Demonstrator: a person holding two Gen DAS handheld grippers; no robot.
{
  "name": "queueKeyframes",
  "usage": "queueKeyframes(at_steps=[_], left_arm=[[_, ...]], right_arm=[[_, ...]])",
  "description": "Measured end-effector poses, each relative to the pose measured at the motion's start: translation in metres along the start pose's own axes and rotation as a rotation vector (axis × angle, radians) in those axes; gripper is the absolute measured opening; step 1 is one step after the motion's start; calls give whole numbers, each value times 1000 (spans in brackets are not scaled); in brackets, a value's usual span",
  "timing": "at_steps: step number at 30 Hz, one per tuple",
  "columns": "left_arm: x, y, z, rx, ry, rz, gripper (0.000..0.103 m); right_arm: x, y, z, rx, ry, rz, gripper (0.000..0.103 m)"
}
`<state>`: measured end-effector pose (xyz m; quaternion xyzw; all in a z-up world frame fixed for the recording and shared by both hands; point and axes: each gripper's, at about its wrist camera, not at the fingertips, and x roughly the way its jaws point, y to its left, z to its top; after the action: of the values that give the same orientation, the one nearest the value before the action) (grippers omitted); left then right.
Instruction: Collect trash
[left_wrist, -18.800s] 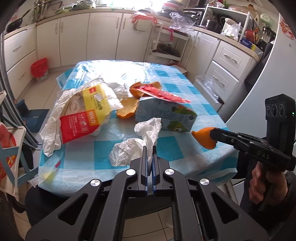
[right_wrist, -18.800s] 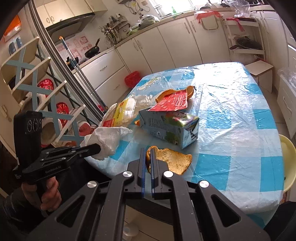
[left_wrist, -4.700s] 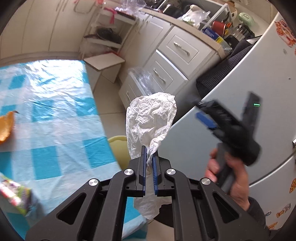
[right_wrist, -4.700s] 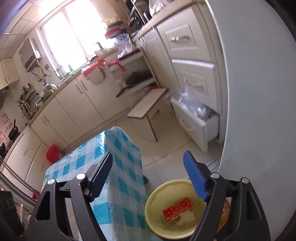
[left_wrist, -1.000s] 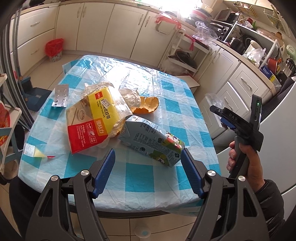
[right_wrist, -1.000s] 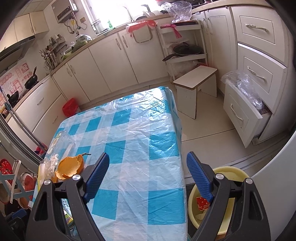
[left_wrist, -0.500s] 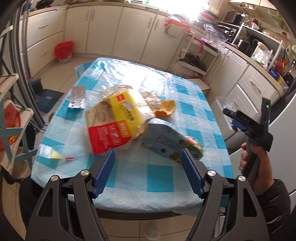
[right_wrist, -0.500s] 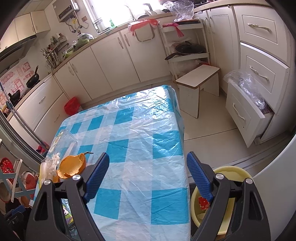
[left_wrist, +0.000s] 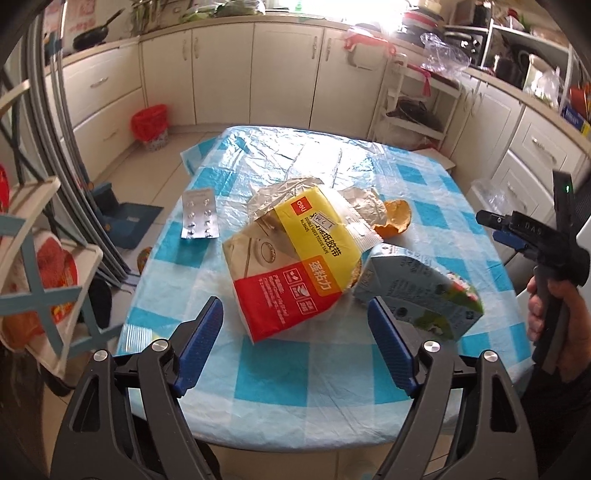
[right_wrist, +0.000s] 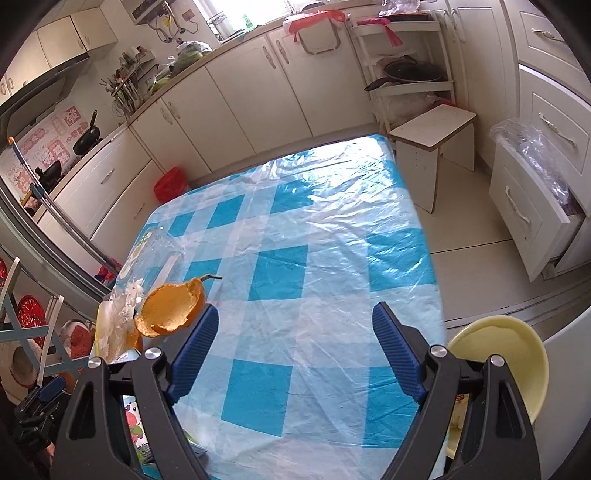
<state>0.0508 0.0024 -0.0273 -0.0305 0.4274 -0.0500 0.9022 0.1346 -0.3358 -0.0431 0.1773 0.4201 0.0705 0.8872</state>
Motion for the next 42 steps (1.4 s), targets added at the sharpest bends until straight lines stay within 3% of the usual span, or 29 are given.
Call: queueKeyframes(at_steps=[7, 11, 13, 17, 19, 22, 25, 27, 29, 33, 36, 38, 39, 40, 41, 42], left_arm=[[27, -31, 10, 158, -14, 71, 81], [38, -46, 14, 237, -48, 150, 81], [42, -48, 16, 243, -61, 163, 81], [43, -39, 20, 189, -75, 114, 76], [44, -32, 21, 158, -70, 88, 57], [48, -18, 22, 109, -44, 65, 19], [47, -5, 22, 60, -42, 41, 4], [43, 4, 23, 24, -46, 12, 0], [39, 13, 24, -12, -51, -10, 0], [31, 29, 29, -63, -59, -43, 0], [25, 32, 31, -33, -52, -68, 0], [19, 32, 31, 10, -64, -38, 1], [19, 35, 33, 31, -59, -33, 6], [19, 37, 34, 42, -54, -26, 21], [19, 42, 37, 53, -56, -4, 47], [19, 49, 40, 59, -60, 9, 61]], right_arm=[[18, 20, -1, -45, 39, 30, 82], [24, 23, 2, -45, 45, 34, 82], [25, 22, 4, -35, 48, 42, 82], [29, 24, 7, -22, 52, 58, 82], [32, 29, 7, -29, 57, 66, 82], [39, 37, 7, -53, 72, 74, 82], [46, 45, 7, -85, 87, 69, 82], [51, 50, 7, -100, 92, 70, 82], [55, 54, 8, -112, 100, 80, 82], [63, 64, 7, -141, 115, 108, 70], [69, 70, 6, -156, 127, 113, 65], [73, 71, 6, -159, 134, 115, 60], [74, 72, 6, -159, 137, 115, 57], [76, 71, 6, -156, 141, 118, 55], [77, 70, 6, -154, 147, 123, 51], [77, 70, 6, -154, 144, 124, 49]])
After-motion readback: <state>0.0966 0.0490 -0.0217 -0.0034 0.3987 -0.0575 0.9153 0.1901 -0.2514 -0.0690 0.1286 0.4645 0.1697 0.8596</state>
